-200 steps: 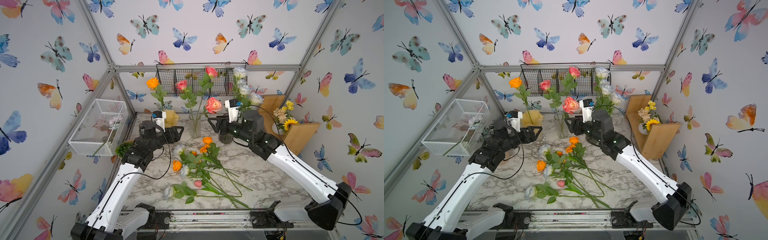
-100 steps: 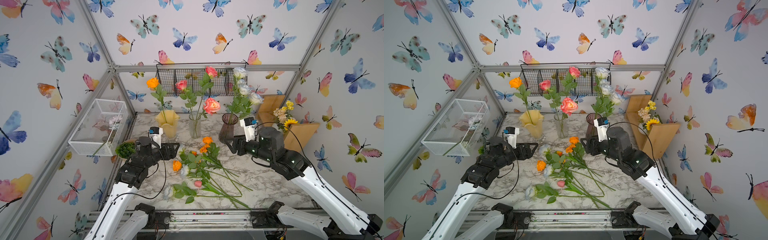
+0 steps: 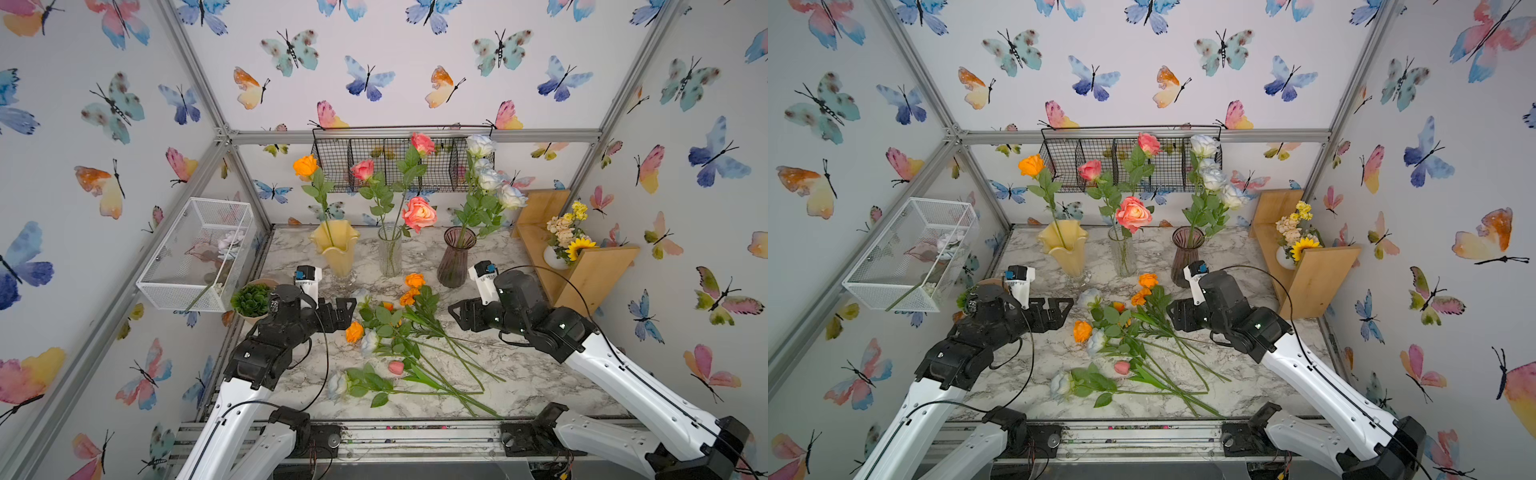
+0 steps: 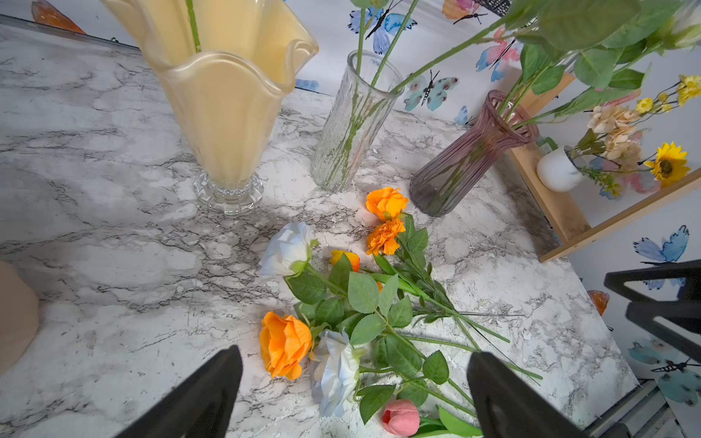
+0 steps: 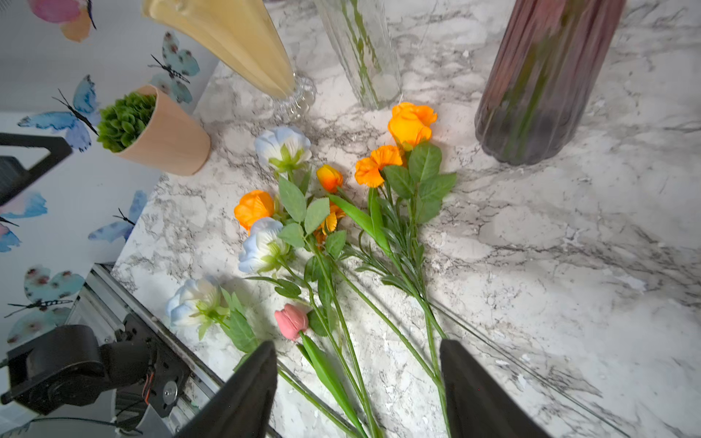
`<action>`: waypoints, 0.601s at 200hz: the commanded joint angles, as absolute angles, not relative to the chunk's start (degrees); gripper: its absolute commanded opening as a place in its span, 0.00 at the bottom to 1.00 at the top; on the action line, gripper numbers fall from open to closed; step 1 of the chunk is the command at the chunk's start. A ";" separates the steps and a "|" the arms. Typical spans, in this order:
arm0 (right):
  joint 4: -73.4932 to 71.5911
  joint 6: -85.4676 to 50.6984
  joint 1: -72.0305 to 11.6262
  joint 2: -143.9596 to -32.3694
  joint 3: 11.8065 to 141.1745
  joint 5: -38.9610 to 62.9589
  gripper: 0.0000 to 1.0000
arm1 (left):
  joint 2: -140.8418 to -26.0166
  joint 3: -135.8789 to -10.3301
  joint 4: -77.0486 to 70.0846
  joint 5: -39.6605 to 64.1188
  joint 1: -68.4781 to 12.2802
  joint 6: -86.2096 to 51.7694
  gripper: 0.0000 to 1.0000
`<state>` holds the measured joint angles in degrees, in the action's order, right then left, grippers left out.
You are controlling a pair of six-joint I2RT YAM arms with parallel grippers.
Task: Arrange the flowers in different vases according to their colors
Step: Pick up the flower at the center of the board.
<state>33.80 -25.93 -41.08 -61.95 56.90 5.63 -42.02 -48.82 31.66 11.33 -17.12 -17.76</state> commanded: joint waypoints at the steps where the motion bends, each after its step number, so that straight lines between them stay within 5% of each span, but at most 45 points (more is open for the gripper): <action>1: 33.33 -25.72 -41.96 -64.64 56.42 8.32 0.70 | -41.55 -48.01 32.96 8.48 -17.45 -18.35 0.99; 120: 30.68 -26.42 -45.51 -73.38 53.64 9.58 0.69 | -40.64 -48.23 33.45 5.49 -18.72 -20.23 0.99</action>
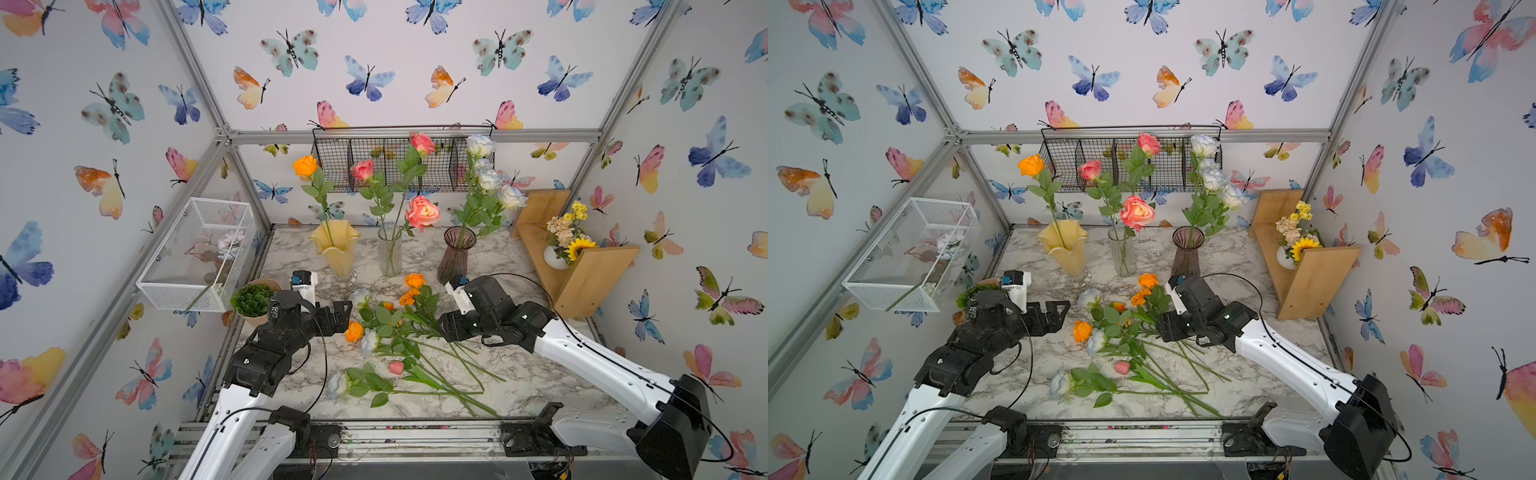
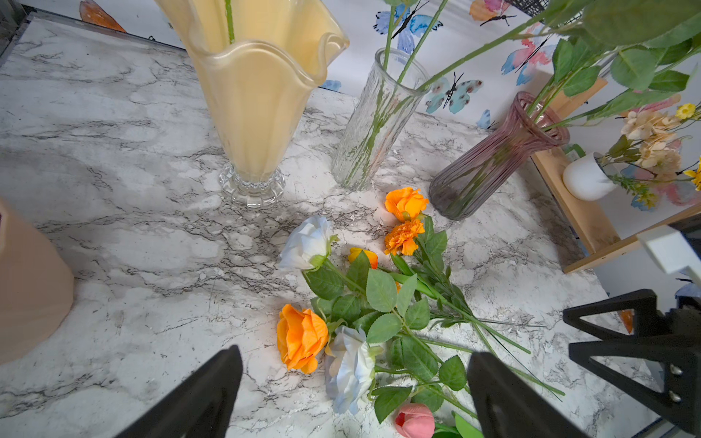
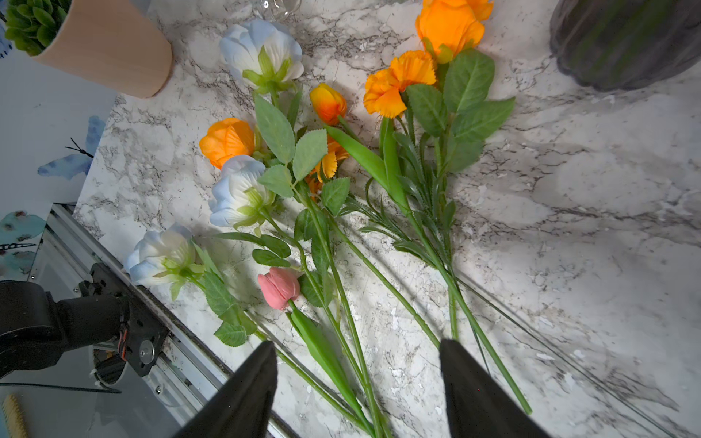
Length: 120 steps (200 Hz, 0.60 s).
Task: Arrange the flowers in different vases according to their colors
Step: Pick up the flower at the center of the board.
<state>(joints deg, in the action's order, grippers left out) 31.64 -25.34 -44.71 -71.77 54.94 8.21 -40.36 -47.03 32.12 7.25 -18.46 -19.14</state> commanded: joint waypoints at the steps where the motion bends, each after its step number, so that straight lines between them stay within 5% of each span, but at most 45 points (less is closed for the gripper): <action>1: 30.68 -26.48 -45.56 -73.43 53.62 9.54 0.69 | -40.67 -48.29 33.51 5.60 -18.72 -20.27 0.99; 88: 29.13 -28.93 -47.37 -75.44 48.93 9.37 0.63 | -42.95 -47.24 32.82 7.56 -18.98 -20.48 0.99; 120: 26.29 -28.19 -47.77 -78.83 49.35 12.37 0.52 | -43.29 -47.11 32.78 8.63 -18.98 -20.03 0.99</action>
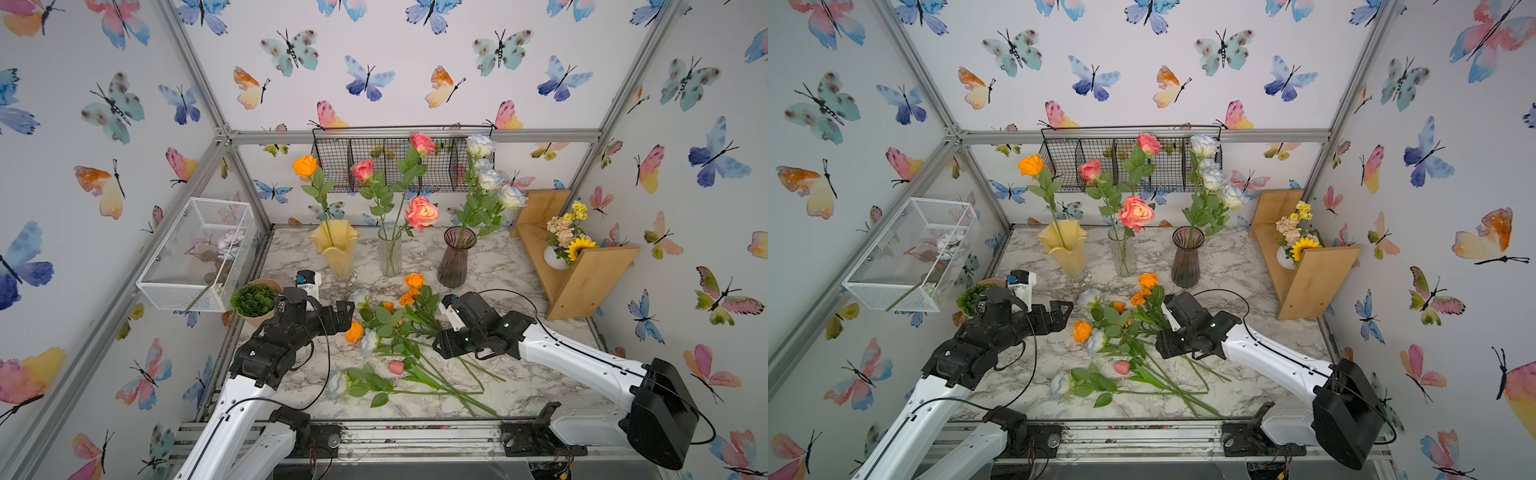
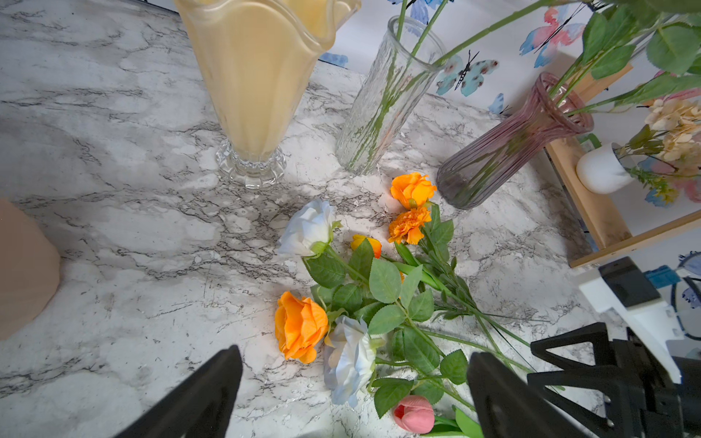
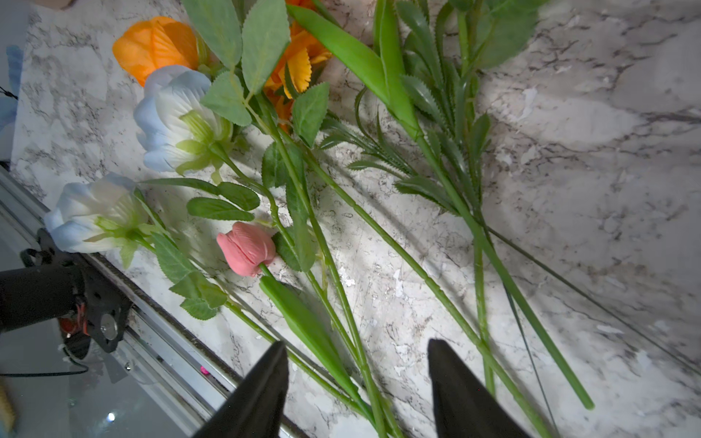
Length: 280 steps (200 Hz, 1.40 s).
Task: Arrange the flowers in different vases according to their colors
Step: Pick up the flower at the center of the board.
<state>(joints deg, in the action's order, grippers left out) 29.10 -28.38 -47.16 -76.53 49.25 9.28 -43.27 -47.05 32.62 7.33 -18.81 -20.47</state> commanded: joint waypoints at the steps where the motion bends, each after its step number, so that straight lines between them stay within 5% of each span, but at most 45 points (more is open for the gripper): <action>1: 26.20 -28.16 -47.88 -78.96 49.42 12.56 0.52 | -43.31 -47.11 32.78 8.62 -18.98 -19.99 0.99; 99: 22.59 -26.50 -53.83 -90.44 52.68 11.21 0.42 | -44.19 -47.06 32.17 10.67 -18.98 -19.69 0.99; 280: 21.93 -20.44 -54.05 -95.20 55.64 7.16 0.28 | -46.16 -46.32 31.99 10.19 -19.16 -21.65 0.99</action>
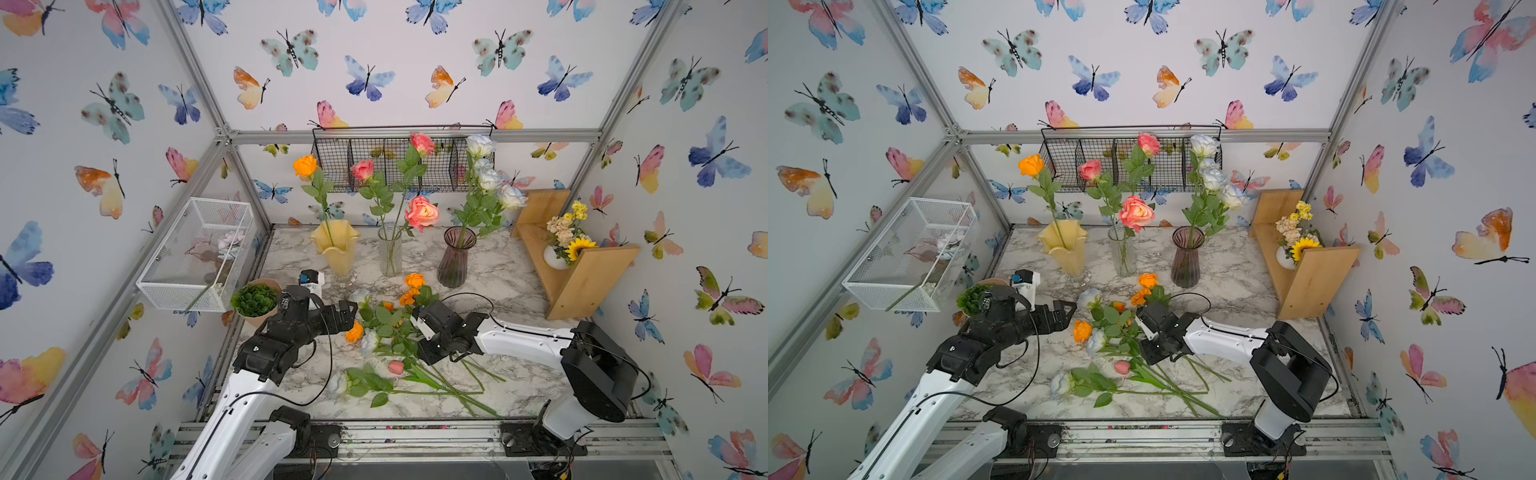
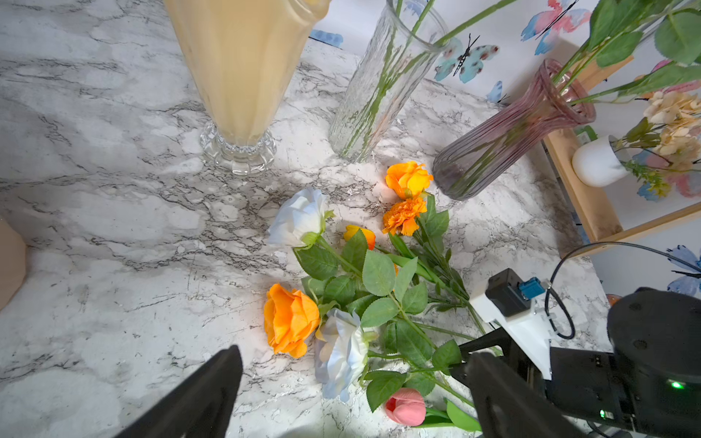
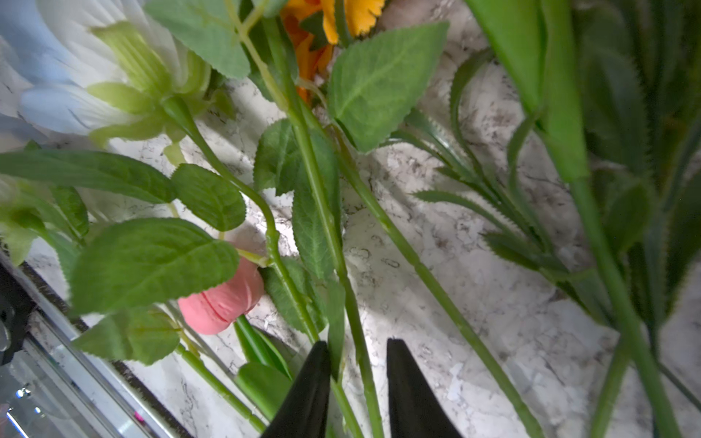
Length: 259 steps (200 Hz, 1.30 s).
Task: Arrange the flowers in different vases according to their colors
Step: Pick up the flower at the center of the board.
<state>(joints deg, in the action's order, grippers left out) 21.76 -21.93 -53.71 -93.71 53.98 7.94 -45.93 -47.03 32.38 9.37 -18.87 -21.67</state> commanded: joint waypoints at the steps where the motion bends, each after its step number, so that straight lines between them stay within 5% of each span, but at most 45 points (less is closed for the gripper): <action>1: 21.99 -20.42 -54.05 -95.28 55.68 7.18 0.28 | -46.15 -46.28 31.99 10.19 -19.12 -21.68 0.99; 98: 23.07 -19.32 -54.05 -98.61 55.13 4.73 0.23 | -43.53 -45.70 31.90 8.32 -20.58 -22.36 0.99; 193: 23.38 -16.96 -54.05 -100.03 56.62 3.18 0.02 | -41.95 -45.62 31.90 6.03 -21.27 -22.94 0.99; 259: 29.94 -10.14 -54.05 -95.32 61.70 -4.02 0.02 | -44.02 -45.79 31.90 6.63 -21.27 -22.76 0.99</action>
<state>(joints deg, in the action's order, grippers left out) 25.47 -13.80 -53.71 -98.59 58.54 1.69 -43.40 -46.26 32.12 7.51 -21.12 -22.57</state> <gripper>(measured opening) 0.078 0.987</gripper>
